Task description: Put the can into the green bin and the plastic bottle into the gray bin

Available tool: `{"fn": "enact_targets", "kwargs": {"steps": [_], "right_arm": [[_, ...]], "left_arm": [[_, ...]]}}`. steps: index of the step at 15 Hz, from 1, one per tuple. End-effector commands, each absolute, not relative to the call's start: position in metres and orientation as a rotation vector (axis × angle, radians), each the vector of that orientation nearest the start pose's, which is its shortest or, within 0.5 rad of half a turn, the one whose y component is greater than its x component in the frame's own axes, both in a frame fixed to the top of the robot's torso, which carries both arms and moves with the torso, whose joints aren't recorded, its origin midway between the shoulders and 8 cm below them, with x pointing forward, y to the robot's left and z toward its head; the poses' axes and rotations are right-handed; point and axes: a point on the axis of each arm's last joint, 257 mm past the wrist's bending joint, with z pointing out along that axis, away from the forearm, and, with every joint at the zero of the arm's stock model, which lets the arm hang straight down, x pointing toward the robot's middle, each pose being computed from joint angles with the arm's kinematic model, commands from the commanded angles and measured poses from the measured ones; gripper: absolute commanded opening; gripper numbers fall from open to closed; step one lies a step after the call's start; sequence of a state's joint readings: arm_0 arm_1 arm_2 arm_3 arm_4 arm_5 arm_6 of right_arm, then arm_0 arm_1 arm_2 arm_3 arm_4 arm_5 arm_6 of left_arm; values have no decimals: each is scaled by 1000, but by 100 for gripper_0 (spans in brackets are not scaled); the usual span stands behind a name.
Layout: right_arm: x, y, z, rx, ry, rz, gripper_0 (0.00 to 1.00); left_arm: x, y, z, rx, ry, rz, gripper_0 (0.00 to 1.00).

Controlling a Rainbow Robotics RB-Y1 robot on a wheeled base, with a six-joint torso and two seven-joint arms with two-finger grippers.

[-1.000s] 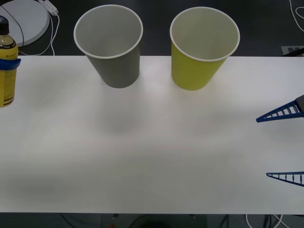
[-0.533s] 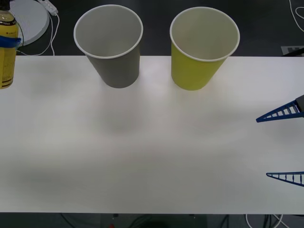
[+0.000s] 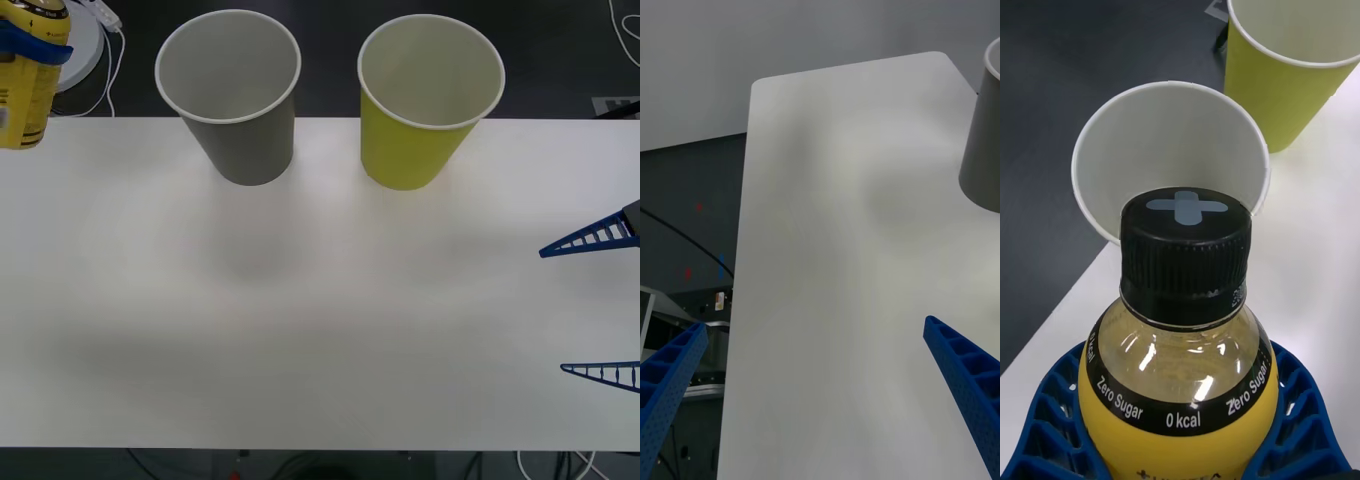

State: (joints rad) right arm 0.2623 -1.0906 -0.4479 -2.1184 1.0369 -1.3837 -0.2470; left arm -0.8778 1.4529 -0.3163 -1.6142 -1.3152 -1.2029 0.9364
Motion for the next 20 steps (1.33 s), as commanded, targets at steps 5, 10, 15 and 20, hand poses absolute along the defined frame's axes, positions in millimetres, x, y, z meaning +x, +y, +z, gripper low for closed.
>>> {"fn": "enact_targets", "kwargs": {"steps": [5,10,15,20], "right_arm": [[277,-234,-90,-1602,1491,557,100],[277,-234,-90,-1602,1491,557,100],[277,-234,-90,-1602,1491,557,100],[277,-234,-90,-1602,1491,557,100]], "left_arm": [[525,258,76,1182,1968,-147,0],[543,240,91,1207,1980,-121,0],[562,218,98,1224,1977,-103,0],[581,186,118,1255,2022,-27,0]]}}
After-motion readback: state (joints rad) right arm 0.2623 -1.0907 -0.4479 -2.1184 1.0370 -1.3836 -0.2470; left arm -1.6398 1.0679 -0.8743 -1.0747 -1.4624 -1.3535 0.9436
